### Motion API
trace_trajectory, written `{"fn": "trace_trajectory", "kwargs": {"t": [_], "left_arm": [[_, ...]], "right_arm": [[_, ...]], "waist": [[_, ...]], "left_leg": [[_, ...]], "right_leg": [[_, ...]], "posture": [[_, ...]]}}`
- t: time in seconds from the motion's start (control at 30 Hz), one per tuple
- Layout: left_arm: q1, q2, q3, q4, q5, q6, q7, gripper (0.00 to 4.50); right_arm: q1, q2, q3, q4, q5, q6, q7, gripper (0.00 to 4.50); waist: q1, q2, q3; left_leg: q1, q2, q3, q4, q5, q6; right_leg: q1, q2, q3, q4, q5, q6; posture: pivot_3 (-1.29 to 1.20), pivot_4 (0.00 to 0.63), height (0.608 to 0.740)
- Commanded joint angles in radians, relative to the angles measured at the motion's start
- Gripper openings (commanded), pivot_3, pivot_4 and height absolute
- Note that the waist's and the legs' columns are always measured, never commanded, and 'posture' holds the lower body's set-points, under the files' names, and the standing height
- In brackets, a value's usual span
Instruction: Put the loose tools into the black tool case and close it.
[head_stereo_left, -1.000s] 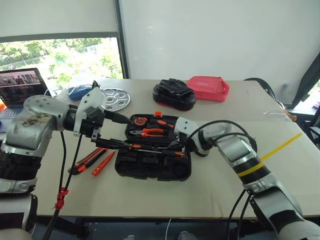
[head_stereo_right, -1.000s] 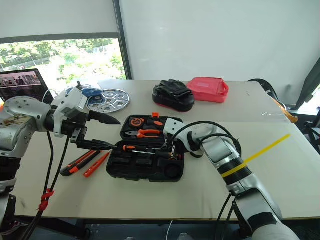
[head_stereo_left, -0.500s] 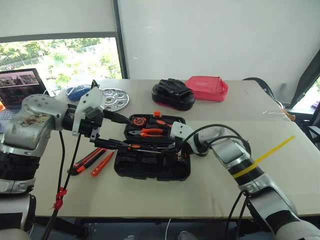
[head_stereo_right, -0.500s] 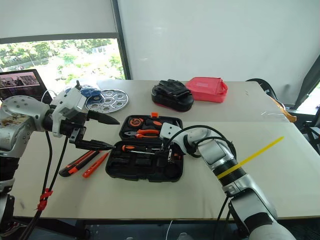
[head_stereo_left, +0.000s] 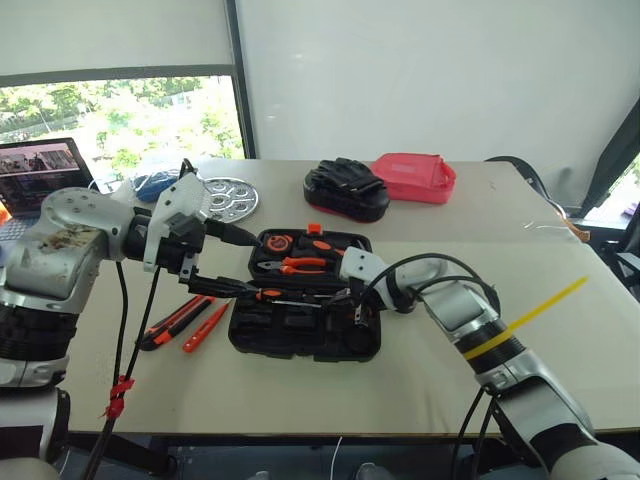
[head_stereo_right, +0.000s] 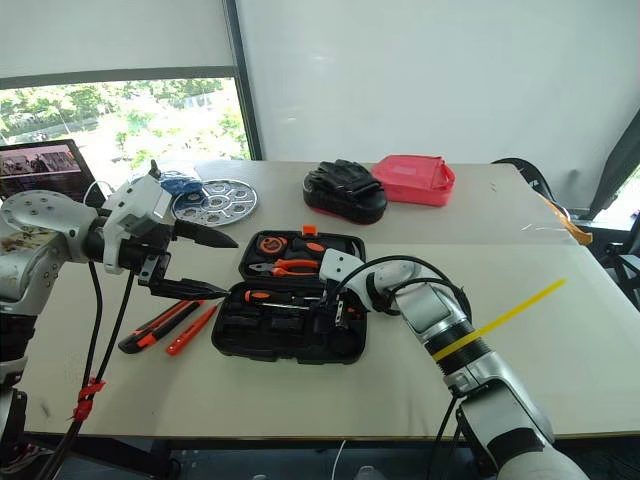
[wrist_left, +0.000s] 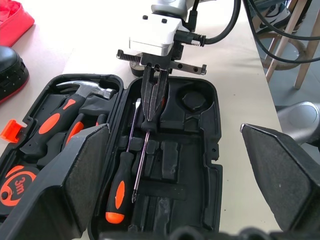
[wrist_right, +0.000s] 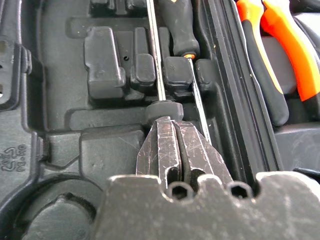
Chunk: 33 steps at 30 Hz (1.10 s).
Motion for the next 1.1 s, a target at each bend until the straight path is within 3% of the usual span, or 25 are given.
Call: {"fn": "trace_trajectory", "kwargs": {"t": [0.03,0.37,0.57,0.67,0.77,0.93,1.07,1.1], "left_arm": [[-0.001,0.017,0.025,-0.029,-0.004,-0.002,0.002,4.5],[0.007,0.008,0.025,-0.023,-0.001,-0.013,0.007,4.5],[0.059,0.034,0.04,0.024,0.029,-0.028,0.029,4.5],[0.09,0.053,0.056,0.055,0.048,-0.036,0.048,4.5],[0.158,0.098,0.093,0.071,0.061,-0.026,0.07,4.5],[0.384,0.21,0.197,0.043,0.097,0.001,0.118,4.5],[0.557,0.267,0.287,-0.009,0.108,0.063,0.172,4.5],[0.584,0.277,0.295,-0.029,0.116,0.084,0.192,4.5]], "right_arm": [[0.022,0.007,0.023,0.029,-0.028,0.012,-0.009,0.04],[0.039,0.022,0.023,-0.017,-0.021,0.037,-0.008,0.04],[-0.044,0.104,-0.31,-0.348,0.357,0.295,-0.008,0.04],[-0.046,0.075,-0.457,-0.519,0.553,0.483,-0.034,0.04],[0.051,-0.03,-0.512,-0.704,0.642,0.549,-0.035,0.04],[0.227,-0.19,-0.475,-0.846,0.592,0.514,-0.115,0.04],[0.291,-0.219,-0.472,-0.887,0.584,0.506,-0.19,0.04],[0.3,-0.22,-0.476,-0.896,0.592,0.507,-0.202,0.31]], "waist": [[-0.001,0.0,0.0],[-0.003,0.0,0.0],[-0.006,0.0,0.0],[0.002,0.0,0.0],[0.015,-0.001,-0.001],[0.016,-0.001,0.0],[0.001,-0.002,0.0],[0.001,-0.002,0.0]], "left_leg": [[0.001,0.0,0.0,0.0,0.0,0.0],[0.003,0.0,0.0,0.0,0.0,0.0],[-0.002,0.0,0.0,0.0,0.0,0.0],[-0.006,0.001,-0.003,0.0,0.0,0.0],[-0.006,0.001,-0.007,-0.001,0.0,0.0],[-0.007,-0.001,-0.007,-0.001,0.0,0.0],[-0.005,0.002,-0.005,-0.001,0.0,0.0],[-0.005,0.002,-0.006,-0.001,0.0,0.0]], "right_leg": [[0.0,0.0,0.0,0.0,0.0,0.0],[0.002,0.0,0.0,0.001,0.0,0.0],[-0.004,0.001,0.002,0.005,0.0,-0.001],[-0.006,0.001,-0.001,0.007,0.0,-0.001],[-0.002,-0.002,-0.009,0.005,0.0,-0.001],[-0.002,-0.007,-0.017,-0.002,0.0,-0.002],[-0.003,-0.006,-0.017,-0.002,-0.001,-0.005],[-0.003,-0.005,-0.018,0.0,-0.001,-0.005]], "posture": [[0.0,0.15,0.74],[0.0,0.15,0.74],[0.0,0.15,0.74],[0.0,0.15,0.74],[0.0,0.15,0.74],[0.0,0.15,0.74],[0.0,0.15,0.74],[0.0,0.15,0.74]]}}
